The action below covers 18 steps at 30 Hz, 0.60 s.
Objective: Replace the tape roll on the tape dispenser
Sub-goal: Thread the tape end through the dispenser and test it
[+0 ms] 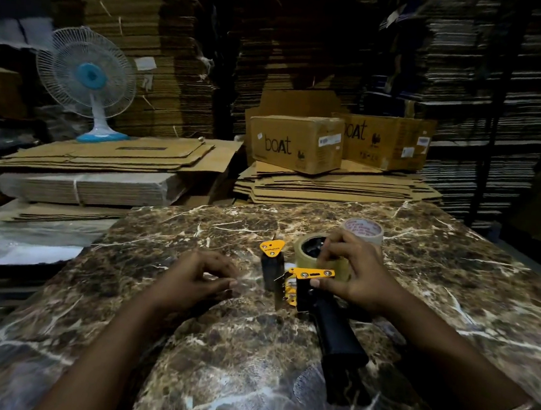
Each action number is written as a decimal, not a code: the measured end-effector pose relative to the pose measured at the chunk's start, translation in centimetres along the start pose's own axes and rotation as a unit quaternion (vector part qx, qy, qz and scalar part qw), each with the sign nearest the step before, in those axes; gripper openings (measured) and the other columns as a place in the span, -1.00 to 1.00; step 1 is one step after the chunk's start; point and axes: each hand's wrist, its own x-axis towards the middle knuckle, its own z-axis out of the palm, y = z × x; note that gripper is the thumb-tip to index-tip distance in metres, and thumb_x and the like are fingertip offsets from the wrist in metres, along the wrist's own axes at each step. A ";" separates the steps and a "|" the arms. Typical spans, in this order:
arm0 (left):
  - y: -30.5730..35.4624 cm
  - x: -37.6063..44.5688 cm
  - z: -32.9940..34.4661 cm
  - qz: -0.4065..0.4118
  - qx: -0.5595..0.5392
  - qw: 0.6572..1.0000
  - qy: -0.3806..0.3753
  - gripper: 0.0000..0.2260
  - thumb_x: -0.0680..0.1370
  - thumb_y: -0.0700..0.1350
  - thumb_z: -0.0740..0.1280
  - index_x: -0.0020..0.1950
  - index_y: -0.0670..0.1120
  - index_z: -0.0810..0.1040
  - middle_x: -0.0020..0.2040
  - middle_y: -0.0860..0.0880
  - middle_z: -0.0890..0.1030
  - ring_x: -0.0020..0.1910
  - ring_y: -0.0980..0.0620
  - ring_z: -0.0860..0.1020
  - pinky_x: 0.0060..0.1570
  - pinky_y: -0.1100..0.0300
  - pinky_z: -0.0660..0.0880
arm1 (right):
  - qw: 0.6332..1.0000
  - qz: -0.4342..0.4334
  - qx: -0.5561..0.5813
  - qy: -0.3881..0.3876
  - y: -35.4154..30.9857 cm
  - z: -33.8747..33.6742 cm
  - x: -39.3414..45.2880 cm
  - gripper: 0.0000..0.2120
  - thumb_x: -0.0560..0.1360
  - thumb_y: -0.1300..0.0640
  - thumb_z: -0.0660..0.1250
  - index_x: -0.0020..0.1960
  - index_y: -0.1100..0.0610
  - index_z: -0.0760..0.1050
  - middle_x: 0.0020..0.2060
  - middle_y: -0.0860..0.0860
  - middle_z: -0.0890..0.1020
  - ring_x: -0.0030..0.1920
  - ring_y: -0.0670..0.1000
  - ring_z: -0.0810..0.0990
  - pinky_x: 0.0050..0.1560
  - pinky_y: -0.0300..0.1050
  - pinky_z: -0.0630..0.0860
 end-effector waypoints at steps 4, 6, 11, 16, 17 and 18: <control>0.1 -0.2 -0.1 0.002 0.026 1.000 -0.004 -0.91 0.49 -0.15 0.47 -0.15 0.03 0.71 -0.10 0.05 0.70 -0.07 0.13 0.66 -0.02 0.06 0.60 | 0.999 -0.036 -0.026 -0.028 -2.6 0.3 1.7 -0.60 0.34 -0.37 0.38 0.10 -0.22 0.55 0.07 -0.24 0.52 0.14 -0.14 0.54 0.31 0.29 0.34; 0.1 -0.2 0.0 -0.014 0.029 0.999 0.006 -0.95 0.49 -0.13 0.47 -0.15 0.00 0.72 -0.13 0.05 0.71 -0.09 0.13 0.66 -0.04 0.02 0.61 | 0.991 -0.051 -0.095 -0.074 -4.3 1.0 2.9 -0.60 0.34 -0.32 0.38 0.11 -0.20 0.59 0.11 -0.21 0.49 0.20 -0.12 0.47 0.37 0.19 0.18; 0.4 -0.3 0.2 -0.035 0.034 0.999 0.011 -0.96 0.50 -0.11 0.47 -0.11 -0.01 0.72 -0.14 0.10 0.69 -0.12 0.19 0.65 -0.06 0.07 0.63 | 0.970 -0.031 -0.151 -0.187 -7.2 3.0 6.0 -0.71 0.41 -0.13 0.47 0.13 -0.20 0.61 0.25 -0.12 0.45 0.35 -0.03 0.37 0.34 0.23 0.07; 0.5 -0.4 0.9 -0.066 -0.062 0.994 0.055 -0.84 0.48 -0.19 0.48 -0.04 0.07 0.65 -0.13 0.08 0.72 -0.11 0.14 0.68 -0.13 0.14 0.62 | 0.961 -0.029 -0.177 -0.209 -7.1 4.2 6.9 -0.85 0.42 -0.06 0.48 -0.02 -0.12 0.67 0.17 -0.13 0.49 0.30 -0.04 0.41 0.42 0.31 0.07; 0.5 -0.4 1.1 -0.071 -0.097 0.991 0.065 -0.79 0.48 -0.22 0.48 -0.01 0.06 0.60 -0.12 0.07 0.72 -0.09 0.13 0.68 -0.14 0.14 0.63 | 0.964 -0.027 -0.165 -0.207 -6.9 4.3 6.9 -0.88 0.43 -0.03 0.47 -0.04 -0.10 0.68 0.15 -0.15 0.50 0.28 -0.06 0.42 0.43 0.31 0.06; 0.7 -0.5 1.2 -0.075 -0.127 0.986 0.071 -0.77 0.48 -0.26 0.47 0.00 0.03 0.56 -0.11 0.04 0.72 -0.09 0.09 0.69 -0.15 0.10 0.64 | 0.965 -0.029 -0.159 -0.205 -6.8 4.3 6.9 -0.90 0.44 0.00 0.46 -0.05 -0.09 0.69 0.14 -0.16 0.51 0.26 -0.08 0.42 0.45 0.30 0.04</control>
